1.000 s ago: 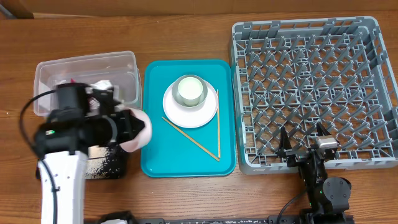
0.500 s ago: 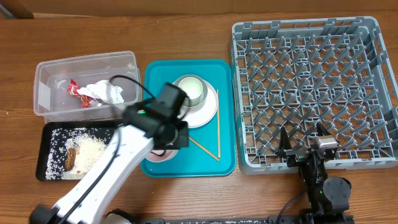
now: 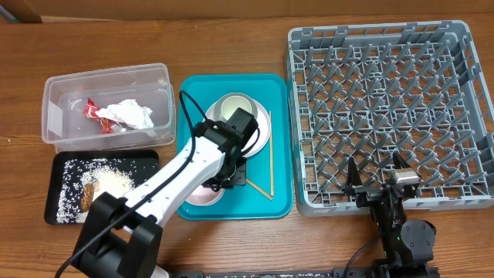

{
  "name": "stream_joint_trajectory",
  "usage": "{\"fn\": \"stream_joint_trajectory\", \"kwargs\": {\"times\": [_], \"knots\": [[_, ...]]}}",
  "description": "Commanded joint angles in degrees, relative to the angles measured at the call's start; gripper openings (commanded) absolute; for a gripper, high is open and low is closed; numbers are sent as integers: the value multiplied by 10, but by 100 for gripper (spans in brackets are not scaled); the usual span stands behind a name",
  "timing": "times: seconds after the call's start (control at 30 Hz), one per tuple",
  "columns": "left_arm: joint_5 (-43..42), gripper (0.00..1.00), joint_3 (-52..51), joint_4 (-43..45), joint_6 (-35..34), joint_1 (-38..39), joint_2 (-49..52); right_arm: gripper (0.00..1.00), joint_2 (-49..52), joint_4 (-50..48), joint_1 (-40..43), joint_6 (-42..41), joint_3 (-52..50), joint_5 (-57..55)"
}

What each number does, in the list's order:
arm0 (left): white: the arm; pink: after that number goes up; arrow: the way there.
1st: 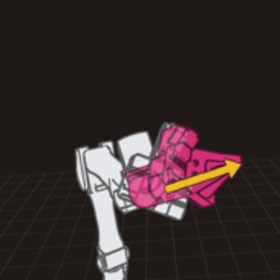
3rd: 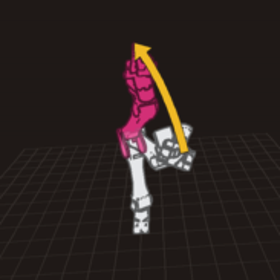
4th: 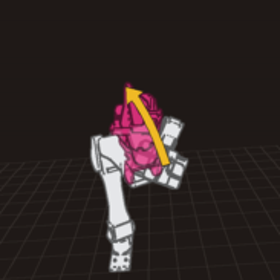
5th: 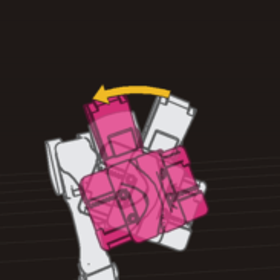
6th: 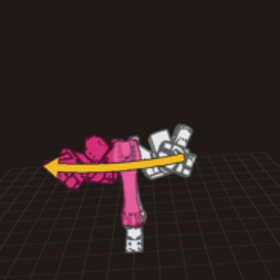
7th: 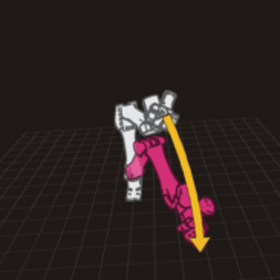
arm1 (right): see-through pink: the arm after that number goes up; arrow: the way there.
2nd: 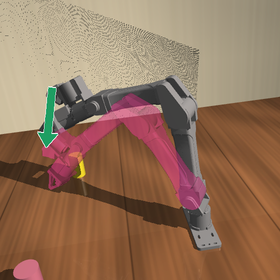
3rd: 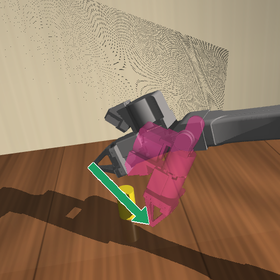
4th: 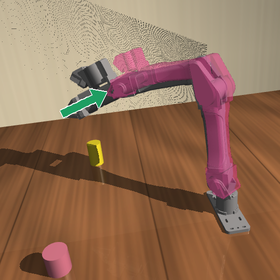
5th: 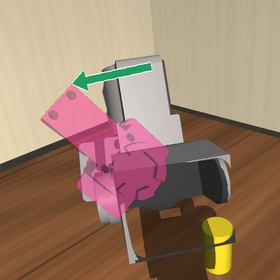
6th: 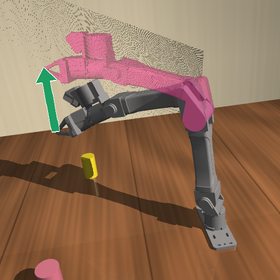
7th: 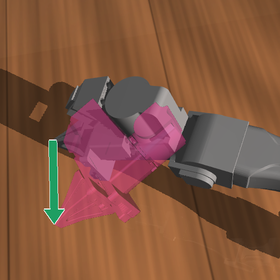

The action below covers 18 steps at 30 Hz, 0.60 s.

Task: Sort waste into correct bins and load items into the dishwasher
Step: 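Return the empty pink bowl to the teal tray with left gripper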

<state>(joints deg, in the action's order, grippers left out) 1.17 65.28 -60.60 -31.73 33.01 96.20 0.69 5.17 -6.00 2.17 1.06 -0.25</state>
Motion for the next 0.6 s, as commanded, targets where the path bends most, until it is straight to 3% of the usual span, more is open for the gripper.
{"fn": "stream_joint_trajectory", "kwargs": {"times": [0.0, 0.23, 0.4, 0.57], "knots": [[42, 4, 0, 0, -18, 1, 3, 100, -5, -3, 2, 2, -6, -1], [54, 5, 1, 0, -17, 1, 3, 100, -5, -3, 2, 2, -6, -1], [54, 25, 0, -1, -17, 1, 3, 100, -5, -3, 2, 2, -6, -1], [67, 31, 2, -5, -17, 1, 3, 100, -5, -3, 2, 2, -6, -1]]}}
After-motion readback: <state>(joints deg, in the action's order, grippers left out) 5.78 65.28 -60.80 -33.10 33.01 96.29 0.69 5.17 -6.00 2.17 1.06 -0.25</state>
